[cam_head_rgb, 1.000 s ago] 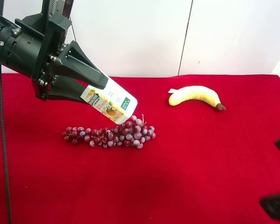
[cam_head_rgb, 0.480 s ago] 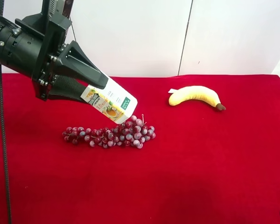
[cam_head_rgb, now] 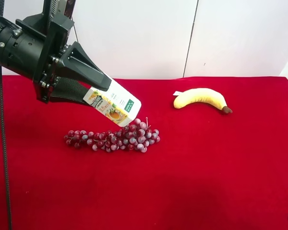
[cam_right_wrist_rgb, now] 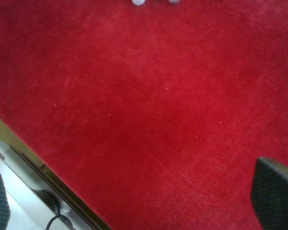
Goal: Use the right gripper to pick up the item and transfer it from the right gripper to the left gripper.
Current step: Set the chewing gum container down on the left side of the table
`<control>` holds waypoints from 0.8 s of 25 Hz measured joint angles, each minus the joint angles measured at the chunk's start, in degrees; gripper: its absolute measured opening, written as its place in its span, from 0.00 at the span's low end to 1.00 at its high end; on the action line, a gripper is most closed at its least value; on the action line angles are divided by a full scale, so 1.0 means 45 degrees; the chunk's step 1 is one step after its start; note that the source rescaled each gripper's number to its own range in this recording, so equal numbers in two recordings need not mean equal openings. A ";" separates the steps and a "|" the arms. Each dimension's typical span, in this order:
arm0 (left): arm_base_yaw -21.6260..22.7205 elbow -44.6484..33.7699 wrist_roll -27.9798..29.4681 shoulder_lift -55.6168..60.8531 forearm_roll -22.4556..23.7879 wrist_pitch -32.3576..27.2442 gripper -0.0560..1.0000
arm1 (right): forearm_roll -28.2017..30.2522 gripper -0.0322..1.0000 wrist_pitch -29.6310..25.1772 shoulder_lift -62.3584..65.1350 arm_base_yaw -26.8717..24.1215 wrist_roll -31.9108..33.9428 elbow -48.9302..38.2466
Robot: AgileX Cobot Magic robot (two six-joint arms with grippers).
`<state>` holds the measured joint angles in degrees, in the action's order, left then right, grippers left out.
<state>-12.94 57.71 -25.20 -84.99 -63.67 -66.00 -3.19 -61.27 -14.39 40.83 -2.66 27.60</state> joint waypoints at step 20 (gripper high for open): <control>0.0466 0.0000 -0.1400 0.0027 0.0106 -0.0006 0.06 | 0.0000 1.00 0.0038 0.3222 -0.7206 0.0044 -0.0022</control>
<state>-10.85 57.71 -31.50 -84.86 -63.20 -66.03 -3.19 -61.10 0.11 8.41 -2.46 27.50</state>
